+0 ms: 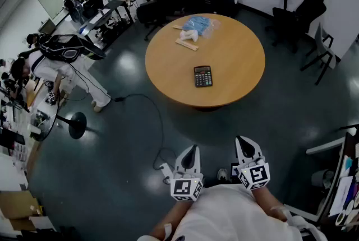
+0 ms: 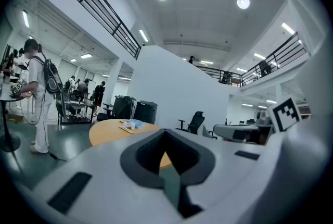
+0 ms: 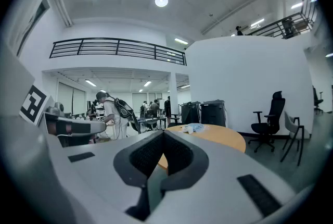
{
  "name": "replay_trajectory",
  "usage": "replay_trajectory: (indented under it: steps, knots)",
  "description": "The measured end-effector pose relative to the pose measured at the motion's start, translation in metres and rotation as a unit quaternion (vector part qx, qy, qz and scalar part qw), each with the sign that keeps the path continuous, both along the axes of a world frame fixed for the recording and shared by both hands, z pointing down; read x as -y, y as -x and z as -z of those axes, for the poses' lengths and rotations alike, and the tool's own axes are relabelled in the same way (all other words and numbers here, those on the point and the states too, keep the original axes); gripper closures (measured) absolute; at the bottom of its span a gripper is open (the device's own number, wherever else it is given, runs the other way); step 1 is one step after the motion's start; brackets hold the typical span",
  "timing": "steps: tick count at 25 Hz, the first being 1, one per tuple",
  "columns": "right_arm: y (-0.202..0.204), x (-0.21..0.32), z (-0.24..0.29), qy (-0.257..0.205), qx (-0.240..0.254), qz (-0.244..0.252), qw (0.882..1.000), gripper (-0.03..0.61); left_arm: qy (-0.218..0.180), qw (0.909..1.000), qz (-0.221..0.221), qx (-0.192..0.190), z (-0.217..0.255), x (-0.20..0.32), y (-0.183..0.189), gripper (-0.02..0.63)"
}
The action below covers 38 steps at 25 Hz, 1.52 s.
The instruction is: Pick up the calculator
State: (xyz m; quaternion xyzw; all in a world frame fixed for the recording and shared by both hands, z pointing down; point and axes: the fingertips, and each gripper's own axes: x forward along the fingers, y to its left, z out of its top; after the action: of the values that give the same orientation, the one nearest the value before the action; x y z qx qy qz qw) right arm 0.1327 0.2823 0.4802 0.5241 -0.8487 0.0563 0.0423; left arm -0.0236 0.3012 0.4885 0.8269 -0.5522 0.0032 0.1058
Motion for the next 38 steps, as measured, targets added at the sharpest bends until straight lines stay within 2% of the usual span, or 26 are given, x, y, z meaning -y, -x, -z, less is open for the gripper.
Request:
replay_trajectory:
  steps: [18, 25, 29, 32, 38]
  knots:
    - [-0.027, 0.017, -0.003, 0.004, 0.001, 0.002, 1.0, 0.565, 0.006, 0.9997, 0.024, 0.003, -0.004, 0.013, -0.017, 0.607]
    - [-0.039, 0.033, -0.025, 0.022, -0.002, 0.034, 0.999, 0.565, 0.005, 0.999, 0.042, 0.011, -0.008, 0.022, -0.034, 0.607]
    - [-0.039, 0.061, -0.041, 0.045, 0.003, 0.03, 0.999, 0.565, 0.018, 0.9984, 0.048, 0.023, -0.015, 0.04, -0.026, 0.607]
    - [-0.031, 0.088, -0.054, 0.053, 0.004, 0.028, 0.998, 0.564, 0.026, 0.998, 0.055, 0.018, -0.025, 0.069, -0.009, 0.607]
    - [-0.003, 0.184, -0.063, 0.042, 0.002, 0.021, 0.999, 0.563, 0.014, 0.9989, 0.045, 0.01, -0.035, 0.181, 0.025, 0.607]
